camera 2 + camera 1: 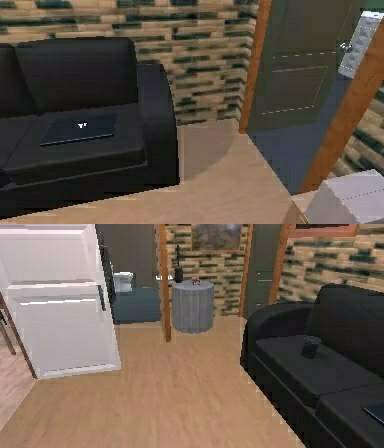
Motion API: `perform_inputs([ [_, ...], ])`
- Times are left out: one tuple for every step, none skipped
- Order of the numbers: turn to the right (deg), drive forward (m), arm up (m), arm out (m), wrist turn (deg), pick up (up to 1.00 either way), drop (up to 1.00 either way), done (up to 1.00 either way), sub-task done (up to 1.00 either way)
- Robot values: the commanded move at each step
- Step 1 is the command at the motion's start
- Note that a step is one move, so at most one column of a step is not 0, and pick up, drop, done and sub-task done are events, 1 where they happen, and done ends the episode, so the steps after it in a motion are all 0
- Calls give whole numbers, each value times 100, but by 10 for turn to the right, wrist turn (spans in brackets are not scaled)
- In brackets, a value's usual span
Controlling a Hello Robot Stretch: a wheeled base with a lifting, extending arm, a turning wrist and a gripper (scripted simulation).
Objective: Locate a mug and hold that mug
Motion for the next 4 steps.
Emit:
perform_inputs([
  [-120,0,0,0,0,0,0,0,0],
  [-30,0,0,0,0,0,0,0,0],
  [0,65,0,0,0,0,0,0,0],
  [-120,0,0,0,0,0,0,0,0],
])
